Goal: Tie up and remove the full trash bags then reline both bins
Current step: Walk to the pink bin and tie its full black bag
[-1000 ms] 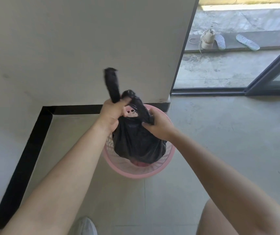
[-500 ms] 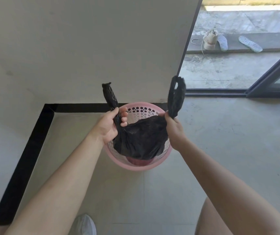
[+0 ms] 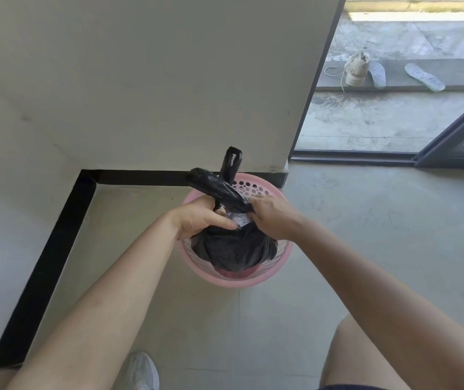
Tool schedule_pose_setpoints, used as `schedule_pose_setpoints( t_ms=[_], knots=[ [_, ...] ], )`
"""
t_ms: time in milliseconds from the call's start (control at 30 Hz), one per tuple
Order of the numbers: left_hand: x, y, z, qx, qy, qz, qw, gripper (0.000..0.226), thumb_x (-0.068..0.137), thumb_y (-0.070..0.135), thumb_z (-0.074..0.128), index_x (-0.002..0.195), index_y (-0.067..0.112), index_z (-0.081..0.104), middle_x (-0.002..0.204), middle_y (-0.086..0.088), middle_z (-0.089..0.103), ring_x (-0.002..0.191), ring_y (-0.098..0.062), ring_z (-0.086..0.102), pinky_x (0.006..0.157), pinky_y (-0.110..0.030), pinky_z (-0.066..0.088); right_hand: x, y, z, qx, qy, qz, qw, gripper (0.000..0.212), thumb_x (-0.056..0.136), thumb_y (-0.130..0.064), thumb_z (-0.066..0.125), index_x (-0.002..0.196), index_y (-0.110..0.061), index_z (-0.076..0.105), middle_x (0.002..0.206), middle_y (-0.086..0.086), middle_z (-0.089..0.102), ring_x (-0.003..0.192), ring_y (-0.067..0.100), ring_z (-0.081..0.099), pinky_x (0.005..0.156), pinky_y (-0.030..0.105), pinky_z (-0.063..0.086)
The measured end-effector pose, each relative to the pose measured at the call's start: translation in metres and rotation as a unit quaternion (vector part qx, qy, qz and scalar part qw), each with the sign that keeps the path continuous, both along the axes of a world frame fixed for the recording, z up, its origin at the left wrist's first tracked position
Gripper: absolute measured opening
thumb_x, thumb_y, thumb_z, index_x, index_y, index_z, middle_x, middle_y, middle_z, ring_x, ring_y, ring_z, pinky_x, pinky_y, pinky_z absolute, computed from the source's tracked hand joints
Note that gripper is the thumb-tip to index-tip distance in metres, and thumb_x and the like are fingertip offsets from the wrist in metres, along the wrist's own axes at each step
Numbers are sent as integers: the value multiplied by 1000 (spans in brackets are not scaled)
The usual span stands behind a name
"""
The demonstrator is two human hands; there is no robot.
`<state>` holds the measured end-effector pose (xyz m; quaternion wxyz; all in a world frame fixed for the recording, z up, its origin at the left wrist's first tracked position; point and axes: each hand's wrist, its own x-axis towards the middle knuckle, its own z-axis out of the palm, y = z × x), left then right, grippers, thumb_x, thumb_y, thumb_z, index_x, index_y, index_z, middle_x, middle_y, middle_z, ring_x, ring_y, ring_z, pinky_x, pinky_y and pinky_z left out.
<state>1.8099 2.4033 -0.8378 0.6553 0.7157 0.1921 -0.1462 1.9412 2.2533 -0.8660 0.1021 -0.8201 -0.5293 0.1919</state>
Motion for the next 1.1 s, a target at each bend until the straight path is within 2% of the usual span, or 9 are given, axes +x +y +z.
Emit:
schedule_pose_setpoints(
  t_ms=[100, 167, 333, 533, 667, 833, 900, 1000, 1100],
  knots=[
    [0, 0, 1, -26, -17, 18, 999, 4, 94, 22, 65, 91, 19, 65, 59, 10, 51, 55, -7, 47, 60, -15, 40, -1, 3, -2, -47, -18, 26, 998, 27, 103, -27, 47, 80, -13, 46, 81, 4, 56, 74, 27, 57, 73, 41, 49],
    [2, 3, -9, -71, -4, 78, 994, 28, 98, 36, 54, 74, 21, 54, 51, 10, 25, 46, -8, 21, 50, -19, 22, -3, 3, -4, -31, -10, 28, 999, 28, 104, -32, 47, 82, -15, 47, 82, 2, 54, 75, 24, 55, 74, 40, 48],
    [3, 6, -20, -237, -31, 232, 943, 32, 103, 27, 47, 73, 23, 38, 50, 11, 24, 42, -3, 19, 56, -24, 9, 7, -20, -24, 93, 82, -63, 990, 28, 99, -46, 54, 81, -24, 52, 81, -6, 50, 77, 15, 47, 69, 30, 36],
    [-4, 9, -14, -243, -44, 145, 958, 21, 83, 0, 58, 74, 16, 49, 69, 2, 42, 55, -8, 34, 57, -17, 26, -1, -28, -41, 131, 54, -69, 987, 30, 102, -35, 52, 76, -19, 55, 72, -6, 50, 67, 17, 48, 63, 30, 37],
    [-5, 2, -10, -102, -5, 82, 991, 28, 88, 13, 70, 115, 16, 66, 112, 3, 73, 98, -9, 69, 79, -18, 52, -6, -18, -35, 126, 23, -26, 991, 31, 102, -36, 52, 90, -13, 69, 77, -5, 53, 70, 18, 50, 66, 28, 35],
    [7, -3, -12, -127, -11, 168, 977, 30, 100, 28, 52, 113, 3, 63, 79, 11, 72, 45, 1, 43, 42, -8, 32, -11, -18, -31, 102, 90, -37, 990, 28, 99, -40, 56, 97, -18, 73, 72, -11, 58, 67, 13, 54, 66, 27, 43],
    [7, -4, -12, -192, -25, 164, 967, 24, 103, 22, 47, 106, 1, 57, 59, 11, 61, 40, 0, 28, 38, -12, 21, -3, -22, -29, 66, 242, -104, 962, 20, 93, -35, 68, 108, -23, 73, 84, -15, 68, 78, 4, 63, 75, 22, 49],
    [8, -1, -16, -239, -29, 142, 960, 22, 101, 24, 51, 89, 7, 58, 66, 8, 48, 45, -3, 25, 41, -14, 20, 10, -25, -19, 67, 478, -224, 847, 63, 74, -26, 66, 136, -24, 53, 129, -4, 62, 119, 15, 58, 106, 39, 45],
    [11, 0, -22, -252, -28, 135, 958, 16, 95, 28, 63, 89, 13, 63, 84, 0, 33, 51, -6, 29, 45, -15, 29, 21, -15, 3, 193, 524, -325, 763, 69, 75, -51, 53, 136, -18, 51, 128, 1, 60, 107, 17, 57, 94, 36, 46]
  ],
)
